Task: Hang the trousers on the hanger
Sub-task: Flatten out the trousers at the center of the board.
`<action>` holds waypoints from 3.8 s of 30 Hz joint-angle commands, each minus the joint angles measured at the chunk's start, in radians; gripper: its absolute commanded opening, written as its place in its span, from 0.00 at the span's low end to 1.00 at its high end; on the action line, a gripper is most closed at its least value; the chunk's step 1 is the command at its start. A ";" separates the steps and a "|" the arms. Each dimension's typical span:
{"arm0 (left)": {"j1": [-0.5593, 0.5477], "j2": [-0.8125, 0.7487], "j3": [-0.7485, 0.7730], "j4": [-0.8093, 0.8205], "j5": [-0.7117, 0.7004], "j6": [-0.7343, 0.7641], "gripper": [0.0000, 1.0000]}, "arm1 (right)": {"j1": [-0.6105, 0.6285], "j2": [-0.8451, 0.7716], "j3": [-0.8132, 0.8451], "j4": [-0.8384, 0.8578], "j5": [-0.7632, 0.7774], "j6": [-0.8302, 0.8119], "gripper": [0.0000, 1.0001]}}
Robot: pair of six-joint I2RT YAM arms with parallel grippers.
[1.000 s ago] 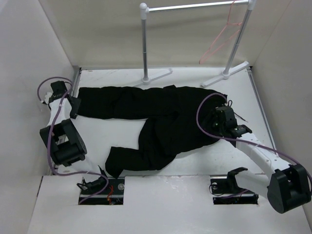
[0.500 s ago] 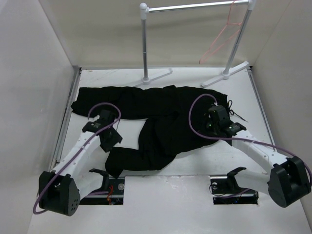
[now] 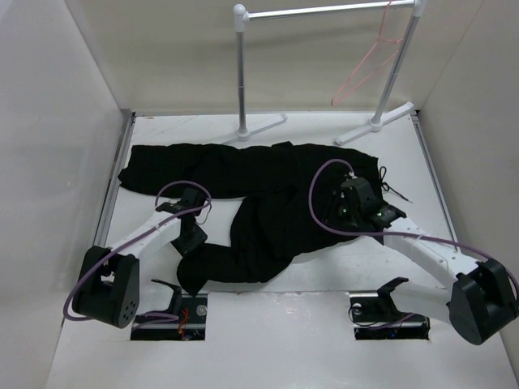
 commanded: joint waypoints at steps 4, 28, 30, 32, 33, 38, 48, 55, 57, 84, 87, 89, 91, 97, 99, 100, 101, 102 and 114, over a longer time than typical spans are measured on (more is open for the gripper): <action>0.007 -0.022 -0.024 0.075 -0.044 -0.010 0.08 | 0.010 -0.041 -0.018 0.028 0.027 0.025 0.54; 0.058 -0.487 0.647 -0.600 -0.740 0.036 0.03 | -0.292 -0.043 -0.067 -0.029 0.179 0.115 0.63; 0.054 -0.562 0.504 -0.468 -0.701 0.031 0.03 | -0.301 -0.043 -0.063 -0.024 0.167 0.115 0.63; 0.117 -0.552 0.464 -0.382 -0.608 0.043 0.03 | -0.312 -0.043 -0.056 -0.030 0.154 0.106 0.63; 0.168 -0.506 0.493 -0.376 -0.559 0.049 0.03 | -0.315 -0.043 -0.056 -0.032 0.153 0.104 0.63; 0.341 -0.363 0.622 -0.379 -0.469 0.161 0.02 | -0.338 -0.046 -0.069 -0.035 0.147 0.089 0.63; 0.535 -0.307 0.524 -0.330 -0.460 0.270 0.03 | -0.385 -0.054 -0.078 -0.035 0.137 0.078 0.64; 0.627 0.149 0.568 -0.054 -0.440 0.273 0.03 | -0.391 -0.122 -0.046 -0.099 0.150 0.072 0.64; 0.628 0.293 0.657 -0.044 -0.449 0.304 0.05 | -0.401 -0.162 -0.056 -0.119 0.150 0.065 0.65; 0.998 -0.222 0.011 -0.038 0.017 0.114 0.41 | -0.223 -0.320 -0.075 -0.170 0.078 -0.009 0.38; 1.019 -0.208 -0.021 -0.008 0.016 0.077 0.43 | -0.223 -0.342 -0.079 -0.181 0.076 -0.005 0.51; 1.009 -0.213 -0.032 0.003 -0.003 0.065 0.43 | -0.223 -0.351 -0.081 -0.188 0.072 0.000 0.56; 1.001 -0.198 -0.053 0.008 -0.035 0.048 0.43 | -0.238 -0.357 -0.086 -0.190 0.062 0.008 0.59; 1.035 -0.222 -0.142 0.034 -0.090 0.026 0.41 | -0.293 -0.362 -0.073 -0.213 0.029 0.022 0.61; 1.033 -0.224 -0.138 0.025 -0.092 0.014 0.40 | -0.295 -0.367 -0.069 -0.225 0.032 0.025 0.61; 1.033 -0.222 -0.133 0.022 -0.093 0.011 0.41 | -0.295 -0.368 -0.067 -0.228 0.035 0.028 0.62; 1.033 -0.213 -0.136 0.032 -0.095 0.010 0.42 | -0.295 -0.368 -0.069 -0.230 0.039 0.031 0.62; 1.033 -0.201 -0.139 0.041 -0.096 0.006 0.42 | -0.298 -0.367 -0.073 -0.227 0.045 0.035 0.62; 0.906 -0.211 -0.076 0.190 -0.044 -0.017 0.02 | -0.557 -0.215 -0.112 -0.172 0.117 0.141 0.60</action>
